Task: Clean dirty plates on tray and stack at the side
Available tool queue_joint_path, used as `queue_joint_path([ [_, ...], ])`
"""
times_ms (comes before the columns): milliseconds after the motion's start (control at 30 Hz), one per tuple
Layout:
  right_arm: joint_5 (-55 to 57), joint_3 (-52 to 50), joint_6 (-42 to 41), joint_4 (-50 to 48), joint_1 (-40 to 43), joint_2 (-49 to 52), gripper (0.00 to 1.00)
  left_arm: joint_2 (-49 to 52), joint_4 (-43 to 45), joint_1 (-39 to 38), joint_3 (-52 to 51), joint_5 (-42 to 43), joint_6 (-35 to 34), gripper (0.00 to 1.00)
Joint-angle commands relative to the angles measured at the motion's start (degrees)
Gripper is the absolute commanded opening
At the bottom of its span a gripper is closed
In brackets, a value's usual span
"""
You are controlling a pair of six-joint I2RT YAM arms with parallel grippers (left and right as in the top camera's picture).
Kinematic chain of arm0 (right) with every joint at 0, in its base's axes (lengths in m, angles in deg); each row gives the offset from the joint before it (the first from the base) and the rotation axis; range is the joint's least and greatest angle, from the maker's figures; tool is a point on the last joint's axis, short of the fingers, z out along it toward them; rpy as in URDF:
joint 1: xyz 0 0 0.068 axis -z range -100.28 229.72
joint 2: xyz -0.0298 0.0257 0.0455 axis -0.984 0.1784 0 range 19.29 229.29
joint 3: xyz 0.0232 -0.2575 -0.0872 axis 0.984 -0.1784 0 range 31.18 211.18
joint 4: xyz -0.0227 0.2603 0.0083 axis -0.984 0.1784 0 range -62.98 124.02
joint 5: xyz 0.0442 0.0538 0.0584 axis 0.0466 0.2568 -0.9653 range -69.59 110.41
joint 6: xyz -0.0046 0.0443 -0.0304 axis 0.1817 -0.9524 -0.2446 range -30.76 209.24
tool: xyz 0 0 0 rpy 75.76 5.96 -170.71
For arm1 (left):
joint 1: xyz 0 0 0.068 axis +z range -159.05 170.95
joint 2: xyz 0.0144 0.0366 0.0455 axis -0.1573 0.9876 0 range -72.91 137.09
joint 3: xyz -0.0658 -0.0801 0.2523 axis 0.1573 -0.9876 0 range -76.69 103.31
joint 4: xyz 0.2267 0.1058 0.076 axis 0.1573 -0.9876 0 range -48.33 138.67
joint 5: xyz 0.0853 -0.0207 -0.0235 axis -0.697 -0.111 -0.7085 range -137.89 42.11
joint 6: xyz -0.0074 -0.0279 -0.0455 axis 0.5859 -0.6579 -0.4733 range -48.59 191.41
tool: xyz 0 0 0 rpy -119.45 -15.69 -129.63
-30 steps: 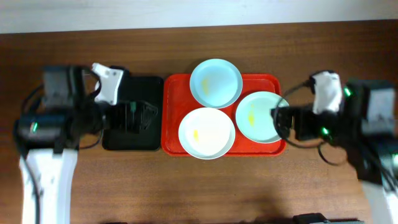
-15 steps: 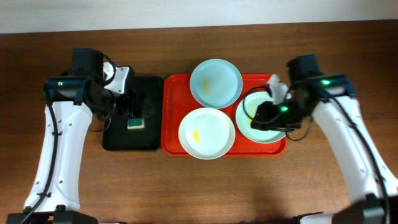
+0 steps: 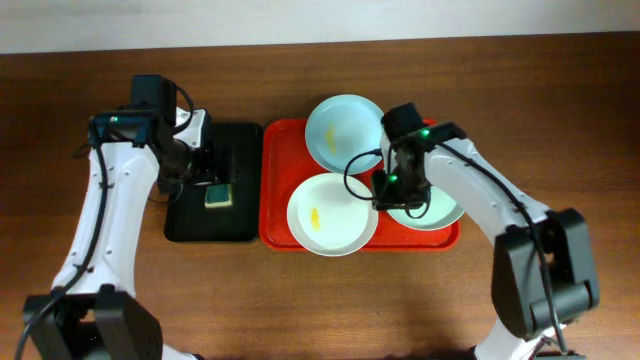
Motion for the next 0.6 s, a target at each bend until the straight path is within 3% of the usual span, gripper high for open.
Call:
queue_joint_path([
  [0,1.2,-0.3,-0.5,-1.1,-1.0,0.9,0.32,0.7,-0.2,0.2,0.5,-0.6,-0.4,0.93],
  [233,1.2,-0.3,-0.5,-2.3,-2.8,0.9,0.24,0.8,-0.2,0.0,0.5,-0.6,-0.4,0.99],
  [567,5.5,-0.4,-0.5,-4.9,-4.3,0.9,0.22,0.9,-0.3,-0.4,0.5,-0.6,-0.4,1.00],
])
